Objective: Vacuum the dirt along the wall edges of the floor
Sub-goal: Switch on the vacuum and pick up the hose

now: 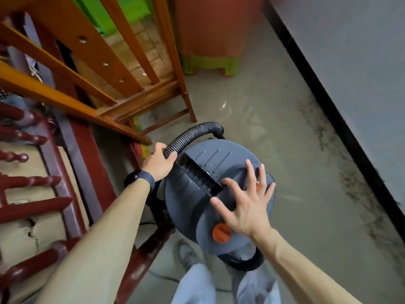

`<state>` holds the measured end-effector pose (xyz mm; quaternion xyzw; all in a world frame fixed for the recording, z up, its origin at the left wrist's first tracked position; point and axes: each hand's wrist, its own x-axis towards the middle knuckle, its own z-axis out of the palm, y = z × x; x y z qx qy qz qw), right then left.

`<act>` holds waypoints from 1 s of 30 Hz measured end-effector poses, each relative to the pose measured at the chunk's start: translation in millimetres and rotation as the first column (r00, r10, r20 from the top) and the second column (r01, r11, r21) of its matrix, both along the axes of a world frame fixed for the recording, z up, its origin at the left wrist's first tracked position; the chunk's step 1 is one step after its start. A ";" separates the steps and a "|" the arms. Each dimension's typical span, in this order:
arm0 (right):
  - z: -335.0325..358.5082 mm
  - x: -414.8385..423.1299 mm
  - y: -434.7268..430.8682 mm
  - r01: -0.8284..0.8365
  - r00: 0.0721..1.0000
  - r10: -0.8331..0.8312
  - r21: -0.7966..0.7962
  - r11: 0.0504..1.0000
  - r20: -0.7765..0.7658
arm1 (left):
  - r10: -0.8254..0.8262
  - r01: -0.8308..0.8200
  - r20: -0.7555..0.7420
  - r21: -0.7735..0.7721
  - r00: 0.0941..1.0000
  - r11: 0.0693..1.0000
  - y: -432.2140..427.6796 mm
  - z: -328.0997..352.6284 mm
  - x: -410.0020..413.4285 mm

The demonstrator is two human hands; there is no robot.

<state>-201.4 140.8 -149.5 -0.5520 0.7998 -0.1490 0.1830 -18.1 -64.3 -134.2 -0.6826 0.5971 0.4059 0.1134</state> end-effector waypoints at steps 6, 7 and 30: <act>10.6 -36.3 -31.3 -0.166 0.986 0.167 0.069 0.984 0.000 | 0.036 -0.036 -0.004 0.040 0.999 0.999 10.6 3.1 23.1; 12.6 -38.9 -35.3 -0.181 0.983 0.183 0.121 0.976 -0.003 | 0.081 -0.078 -0.046 0.059 0.996 0.995 12.8 8.8 24.9; 44.3 44.2 -58.2 0.080 0.988 -0.135 0.486 0.870 0.080 | 0.333 -0.238 -0.661 0.232 0.673 0.943 43.8 148.9 -12.8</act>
